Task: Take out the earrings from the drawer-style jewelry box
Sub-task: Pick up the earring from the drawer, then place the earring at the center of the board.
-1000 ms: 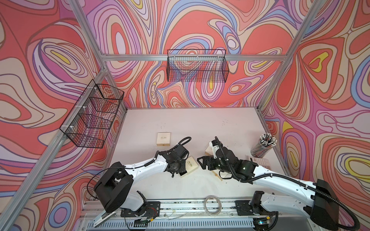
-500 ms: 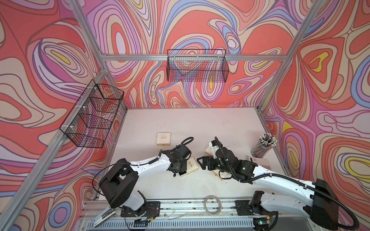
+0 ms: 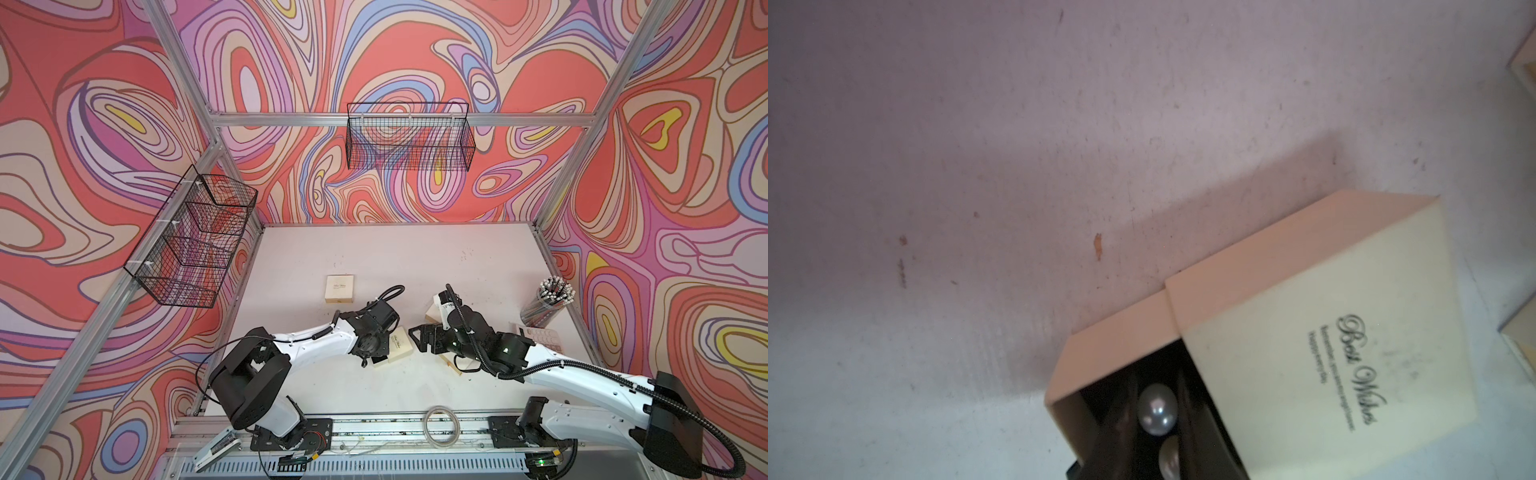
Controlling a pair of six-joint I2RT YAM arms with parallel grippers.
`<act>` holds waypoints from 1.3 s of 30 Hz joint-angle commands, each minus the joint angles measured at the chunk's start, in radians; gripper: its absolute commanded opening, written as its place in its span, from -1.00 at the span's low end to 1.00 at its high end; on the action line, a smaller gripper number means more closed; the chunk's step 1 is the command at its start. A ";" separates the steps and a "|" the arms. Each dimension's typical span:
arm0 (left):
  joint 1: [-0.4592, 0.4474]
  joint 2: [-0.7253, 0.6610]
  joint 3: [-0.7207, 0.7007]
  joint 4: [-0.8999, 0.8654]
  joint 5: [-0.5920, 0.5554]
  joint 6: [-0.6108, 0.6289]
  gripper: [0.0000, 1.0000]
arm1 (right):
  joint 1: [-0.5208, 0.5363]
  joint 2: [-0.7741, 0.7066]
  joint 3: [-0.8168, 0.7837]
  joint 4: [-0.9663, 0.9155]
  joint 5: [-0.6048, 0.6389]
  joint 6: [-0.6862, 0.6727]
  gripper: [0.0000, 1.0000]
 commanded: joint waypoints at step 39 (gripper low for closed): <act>0.257 0.208 0.511 -0.133 0.078 0.121 -0.73 | -0.077 -0.086 -0.039 0.082 0.145 -0.019 0.96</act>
